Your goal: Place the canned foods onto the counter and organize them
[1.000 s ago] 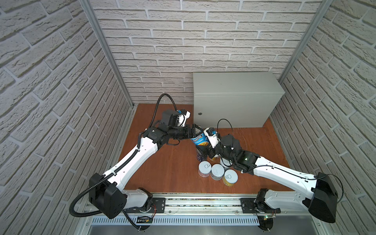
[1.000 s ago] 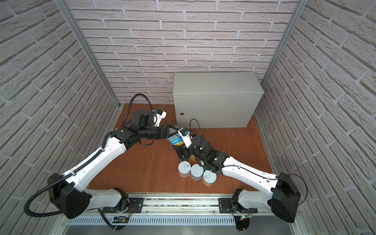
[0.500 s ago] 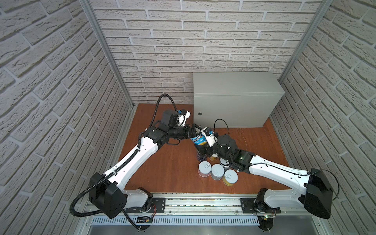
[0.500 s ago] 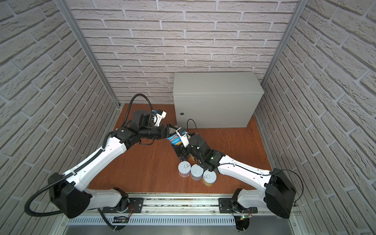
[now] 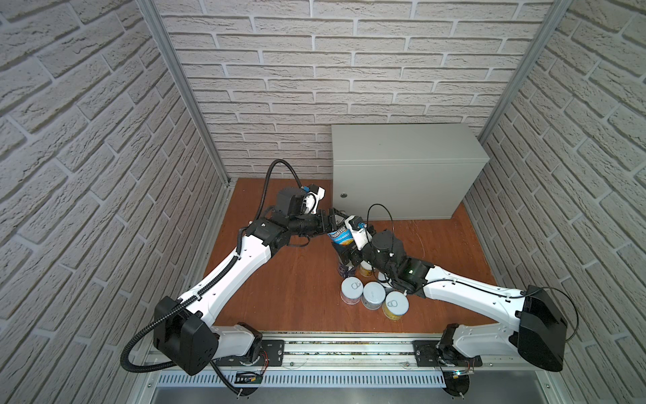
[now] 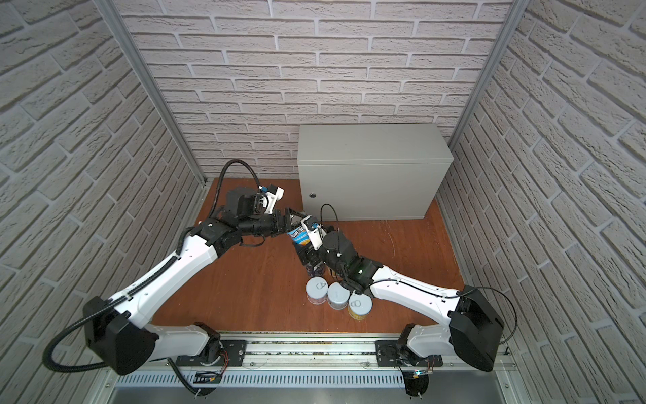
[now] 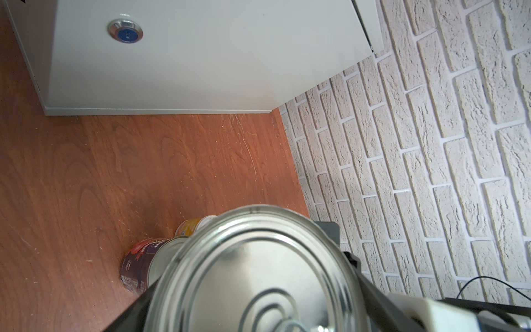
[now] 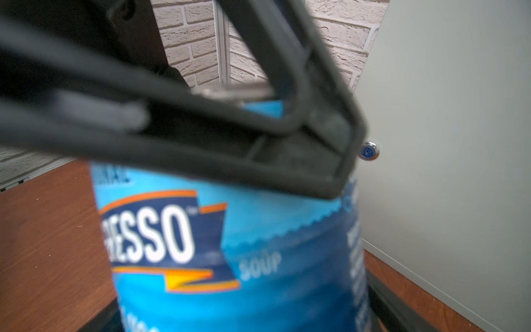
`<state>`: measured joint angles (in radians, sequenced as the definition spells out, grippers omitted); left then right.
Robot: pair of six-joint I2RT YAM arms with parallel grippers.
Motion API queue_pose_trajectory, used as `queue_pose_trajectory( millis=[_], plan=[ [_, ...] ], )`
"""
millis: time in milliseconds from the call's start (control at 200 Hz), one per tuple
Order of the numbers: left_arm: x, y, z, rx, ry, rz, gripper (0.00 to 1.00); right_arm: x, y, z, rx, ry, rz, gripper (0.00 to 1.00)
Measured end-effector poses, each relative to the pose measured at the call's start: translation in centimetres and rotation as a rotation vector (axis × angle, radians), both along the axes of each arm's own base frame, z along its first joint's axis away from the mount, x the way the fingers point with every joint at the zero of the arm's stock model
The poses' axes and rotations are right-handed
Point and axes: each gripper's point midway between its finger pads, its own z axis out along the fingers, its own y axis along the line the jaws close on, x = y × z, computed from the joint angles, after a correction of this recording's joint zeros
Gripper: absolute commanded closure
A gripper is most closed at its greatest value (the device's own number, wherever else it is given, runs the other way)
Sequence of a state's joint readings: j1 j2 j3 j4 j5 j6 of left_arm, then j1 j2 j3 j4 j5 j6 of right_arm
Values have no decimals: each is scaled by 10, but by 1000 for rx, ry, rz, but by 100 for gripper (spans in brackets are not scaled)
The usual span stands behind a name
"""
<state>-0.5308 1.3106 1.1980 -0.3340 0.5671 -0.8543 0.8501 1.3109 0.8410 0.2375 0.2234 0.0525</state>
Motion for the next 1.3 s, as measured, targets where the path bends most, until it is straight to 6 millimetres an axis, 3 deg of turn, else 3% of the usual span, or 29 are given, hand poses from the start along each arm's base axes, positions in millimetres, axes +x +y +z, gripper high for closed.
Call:
queue_pose_trajectory(
  millis=[155,440,885,1110,1205,1300],
  plan=[
    [1,1,0,-1,2,3,57,2,2,1,9,-13,-3,6],
    [2,3,0,-4,12,12,56,1,4,2,7,-39,7,16],
    [5,4,-11,-39,50,52,22,-2,1,-5,-19,-27,13,19],
    [6,4,-18,-58,82,71,14,-4,0,-10,-37,-9,17,21],
    [7,4,-21,-72,94,83,2,-4,0,-12,-46,-2,17,21],
    [11,7,-18,-104,98,107,2,-5,-1,-17,-47,23,11,21]
  ],
)
